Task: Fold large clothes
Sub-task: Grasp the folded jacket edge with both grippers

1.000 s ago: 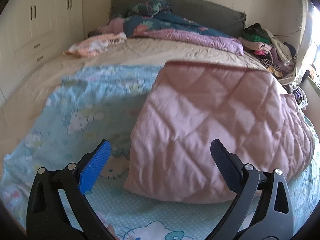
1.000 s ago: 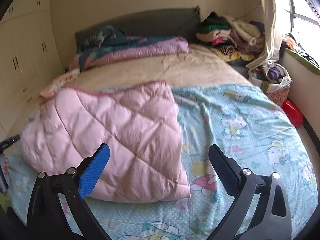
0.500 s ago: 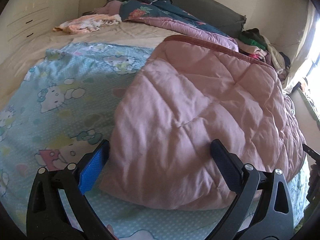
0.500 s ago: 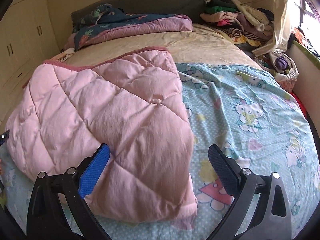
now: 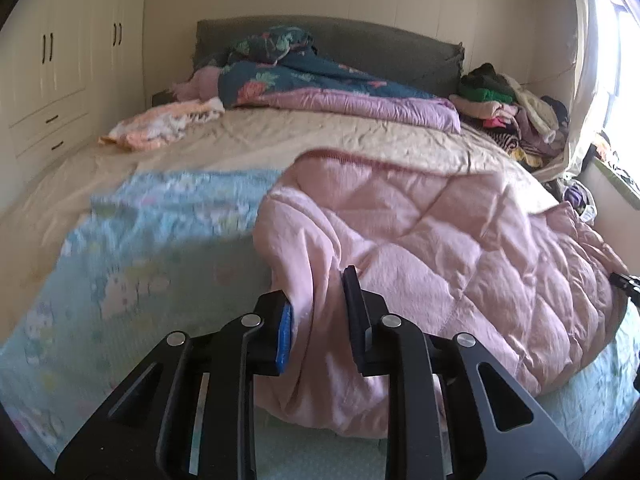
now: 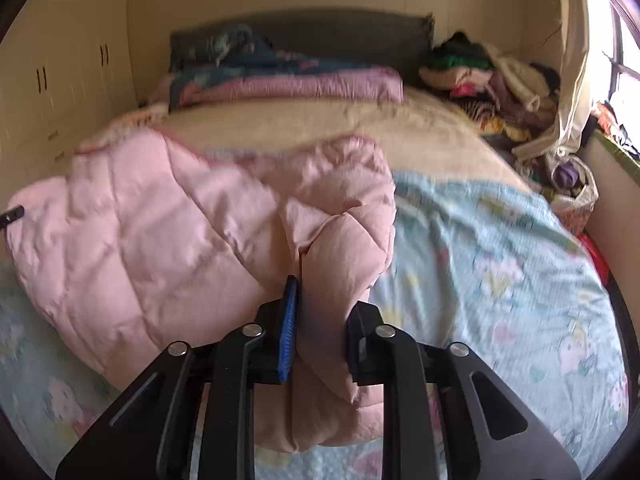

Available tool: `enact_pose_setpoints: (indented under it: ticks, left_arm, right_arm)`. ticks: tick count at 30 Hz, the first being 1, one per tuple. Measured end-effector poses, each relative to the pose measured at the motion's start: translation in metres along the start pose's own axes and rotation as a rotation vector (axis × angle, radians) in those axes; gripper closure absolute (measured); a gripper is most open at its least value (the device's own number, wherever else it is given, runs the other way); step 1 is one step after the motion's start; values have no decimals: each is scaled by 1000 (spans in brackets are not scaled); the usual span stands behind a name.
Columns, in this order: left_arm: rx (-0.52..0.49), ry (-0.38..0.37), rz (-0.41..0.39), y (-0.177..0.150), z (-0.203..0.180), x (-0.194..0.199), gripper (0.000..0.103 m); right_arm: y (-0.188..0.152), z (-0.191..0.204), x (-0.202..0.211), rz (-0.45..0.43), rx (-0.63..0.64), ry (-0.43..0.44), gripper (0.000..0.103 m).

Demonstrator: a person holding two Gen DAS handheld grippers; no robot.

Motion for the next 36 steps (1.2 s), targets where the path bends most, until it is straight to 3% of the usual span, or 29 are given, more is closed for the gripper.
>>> enact_pose_setpoints:
  ticks: [5, 11, 15, 20, 31, 35, 36]
  left_arm:
    - [10, 16, -24, 28, -2, -8, 88]
    - [19, 52, 21, 41, -2, -38, 89]
    - [16, 76, 61, 41, 0, -57, 89]
    - [15, 104, 99, 34, 2, -76, 89]
    - [28, 117, 133, 23, 10, -91, 88]
    - [32, 121, 143, 21, 10, -90, 86]
    - [35, 123, 145, 21, 11, -89, 85]
  right_arm:
    - [35, -4, 2, -43, -31, -7, 87]
    - [46, -23, -31, 9, -122, -46, 91]
    - [42, -33, -49, 46, -176, -47, 93]
    - [31, -26, -66, 87, -124, -116, 93]
    - [9, -32, -90, 160, -150, -116, 91]
    - [9, -34, -83, 160, -165, -104, 81]
    - [8, -34, -80, 161, -172, -100, 65]
Point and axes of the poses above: each gripper's, at about its wrist camera, not at the fingertips, and x roughly against the way its jaws point, z to its left, y to its top, the point moved 4 cm from there along -x, roughly the way its jaws point, and after that the axes turned 7 degrees about z, right-handed, at the moved point
